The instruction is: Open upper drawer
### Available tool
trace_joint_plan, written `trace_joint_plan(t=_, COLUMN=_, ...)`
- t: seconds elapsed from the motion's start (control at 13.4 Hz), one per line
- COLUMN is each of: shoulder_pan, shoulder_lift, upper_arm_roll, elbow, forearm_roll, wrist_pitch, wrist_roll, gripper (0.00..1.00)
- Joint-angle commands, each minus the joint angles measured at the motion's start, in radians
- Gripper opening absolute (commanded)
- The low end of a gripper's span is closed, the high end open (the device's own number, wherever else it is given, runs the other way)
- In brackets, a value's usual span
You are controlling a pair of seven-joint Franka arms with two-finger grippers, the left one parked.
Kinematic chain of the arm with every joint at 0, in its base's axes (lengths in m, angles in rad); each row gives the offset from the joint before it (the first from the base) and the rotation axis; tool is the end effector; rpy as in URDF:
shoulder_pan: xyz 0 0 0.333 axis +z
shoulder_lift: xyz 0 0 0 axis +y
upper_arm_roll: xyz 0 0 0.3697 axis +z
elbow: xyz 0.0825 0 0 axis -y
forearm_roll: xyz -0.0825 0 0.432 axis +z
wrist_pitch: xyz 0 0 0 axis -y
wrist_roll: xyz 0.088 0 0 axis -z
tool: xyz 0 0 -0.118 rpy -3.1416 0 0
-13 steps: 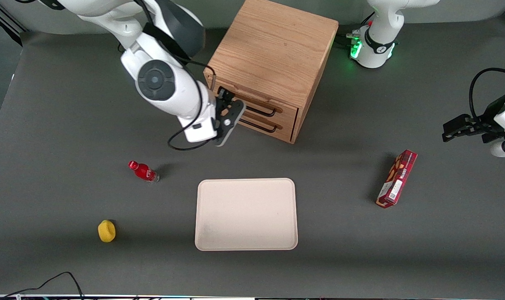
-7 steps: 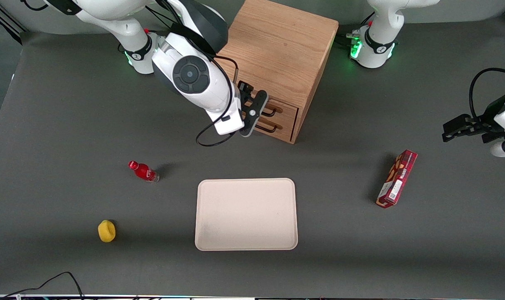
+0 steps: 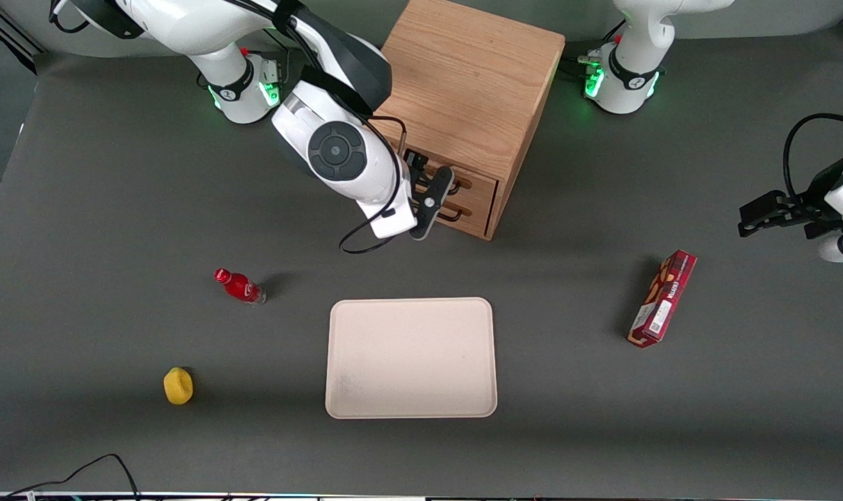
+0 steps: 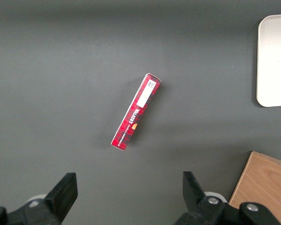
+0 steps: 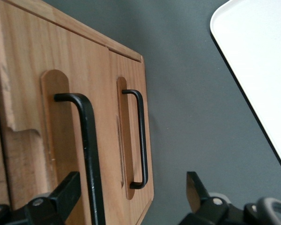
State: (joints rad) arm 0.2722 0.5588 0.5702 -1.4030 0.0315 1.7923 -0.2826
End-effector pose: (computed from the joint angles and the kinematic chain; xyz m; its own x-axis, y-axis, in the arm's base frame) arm 0.5632 0.5078 0.4362 0.4901 0.8717 -0.0017 0.8231 -0.4634 -0.3282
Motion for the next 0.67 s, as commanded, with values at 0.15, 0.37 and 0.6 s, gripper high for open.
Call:
trace_joint_plan(t=0.15, shoulder_pan=0.019, shoulder_lift=0.01, upper_arm_roll=-0.01, elbow=-0.037, forearm_roll=-0.051, wrist_pitch=0.074, wrist_roll=-0.02, gripper=1.0)
trace_joint_plan(t=0.37, shoulder_pan=0.016, shoulder_lift=0.026, upper_arm_roll=-0.01, elbow=-0.034, forearm_roll=-0.094, wrist_pitch=0.082, wrist_roll=-0.024, gripper=1.0)
trace_joint_plan(t=0.6, shoulder_pan=0.01, shoulder_lift=0.027, upper_arm_roll=-0.029, elbow=-0.028, forearm_roll=-0.099, wrist_pitch=0.082, wrist_roll=-0.036, gripper=1.0)
